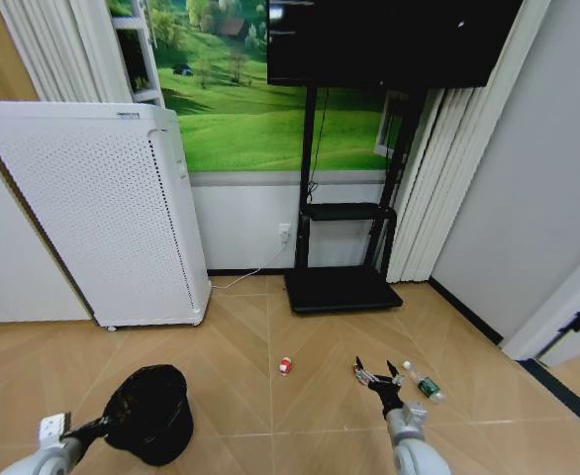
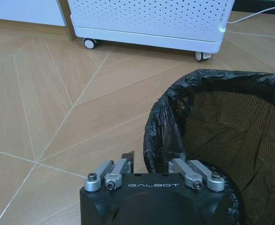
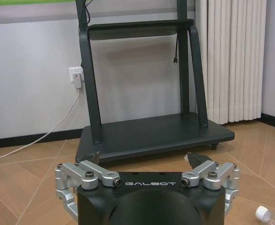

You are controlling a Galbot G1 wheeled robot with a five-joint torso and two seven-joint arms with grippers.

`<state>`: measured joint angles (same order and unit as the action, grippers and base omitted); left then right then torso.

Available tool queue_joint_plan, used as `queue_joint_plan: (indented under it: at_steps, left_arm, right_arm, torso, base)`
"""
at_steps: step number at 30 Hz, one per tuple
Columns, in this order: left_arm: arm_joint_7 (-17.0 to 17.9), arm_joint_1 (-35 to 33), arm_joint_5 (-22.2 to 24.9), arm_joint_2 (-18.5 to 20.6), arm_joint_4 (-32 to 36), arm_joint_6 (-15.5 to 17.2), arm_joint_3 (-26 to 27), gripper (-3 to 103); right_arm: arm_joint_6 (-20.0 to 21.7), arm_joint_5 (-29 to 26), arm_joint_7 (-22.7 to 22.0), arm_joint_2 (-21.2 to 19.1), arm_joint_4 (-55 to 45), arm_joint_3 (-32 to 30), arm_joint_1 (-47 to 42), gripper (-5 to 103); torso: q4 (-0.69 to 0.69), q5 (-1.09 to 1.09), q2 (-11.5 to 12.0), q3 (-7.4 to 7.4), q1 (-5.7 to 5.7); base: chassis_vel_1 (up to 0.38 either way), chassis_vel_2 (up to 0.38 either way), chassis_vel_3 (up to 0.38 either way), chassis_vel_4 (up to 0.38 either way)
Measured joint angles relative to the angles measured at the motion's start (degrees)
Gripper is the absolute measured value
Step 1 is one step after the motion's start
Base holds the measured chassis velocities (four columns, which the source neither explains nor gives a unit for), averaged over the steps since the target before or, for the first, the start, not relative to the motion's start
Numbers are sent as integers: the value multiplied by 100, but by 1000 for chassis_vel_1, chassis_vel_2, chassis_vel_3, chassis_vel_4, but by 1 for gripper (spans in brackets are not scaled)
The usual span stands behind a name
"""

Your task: Pick up the trash bin and place the garbage on the floor into it.

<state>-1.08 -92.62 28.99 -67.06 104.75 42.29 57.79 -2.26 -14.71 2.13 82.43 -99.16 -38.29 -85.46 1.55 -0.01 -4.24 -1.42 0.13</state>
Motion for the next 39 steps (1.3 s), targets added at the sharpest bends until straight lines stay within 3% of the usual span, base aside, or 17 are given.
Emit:
queue_joint_plan:
  at_steps: [7, 8, 10, 13, 17, 23, 30, 31, 36, 38, 39]
  left_arm:
    - [3, 8, -1, 0, -15, 0, -14, 47]
    - [3, 12, -1, 3, -18, 0, -18, 60]
    - [0, 27, 5, 3, -29, -2, -26, 58]
    - [-1, 44, 34, -8, -24, -5, -28, 43]
    - [-7, 54, 41, -16, -24, -6, -28, 36]
    - [-50, 52, 48, -41, -13, -12, -27, 10]
    - [-206, 95, 49, -42, -8, -52, -44, 8]
    - [-364, 155, 20, -41, -33, -183, -73, 8]
    - [-467, 343, 2, -16, -131, -555, -233, 7]
    - [-560, 441, -36, 4, -222, -858, -347, 7]
    - [-669, 551, -74, 9, -317, -1232, -460, 7]
  right_arm:
    - [-15, 23, 0, 2, 16, -4, -12, 100]
    - [-25, 49, 0, 9, 23, -3, -16, 100]
    - [-40, 65, -2, 16, 30, -2, -16, 100]
    - [-42, 64, -10, -1, 23, 1, 0, 100]
    - [-41, 58, -10, -5, 24, 8, 8, 100]
    - [-41, 50, -10, -10, 36, 19, 27, 100]
    - [-76, 49, -10, -14, 42, -2, 18, 100]
    - [-96, 51, -10, -13, 52, -12, 1, 100]
    - [-136, 53, -10, 10, 61, -34, -33, 100]
    - [-155, 55, -10, 29, 59, -50, -55, 100]
    - [-166, 55, -11, 46, 49, -65, -77, 100]
  torso:
    - [0, 0, 0, 0, 0]
    - [0, 1, 0, 0, 0]
    - [0, 0, 0, 0, 0]
    - [0, 1, 0, 0, 0]
    - [0, 1, 0, 0, 0]
    - [0, 1, 0, 0, 0]
    - [-1, 3, 0, 1, 0]
    - [-1, 2, 0, 0, 0]
    - [1, 1, 0, 0, 0]
    - [1, 0, 0, 0, 0]
    - [0, 0, 0, 0, 0]
  base:
    - [0, 0, 0, 0]
    - [0, 0, 0, 0]
    - [0, 0, 0, 0]
    - [0, 0, 0, 0]
    - [0, 0, 0, 0]
    - [0, 0, 0, 0]
    - [0, 0, 0, 0]
    - [0, 0, 0, 0]
    - [0, 0, 0, 0]
    - [0, 0, 0, 0]
    - [0, 0, 0, 0]
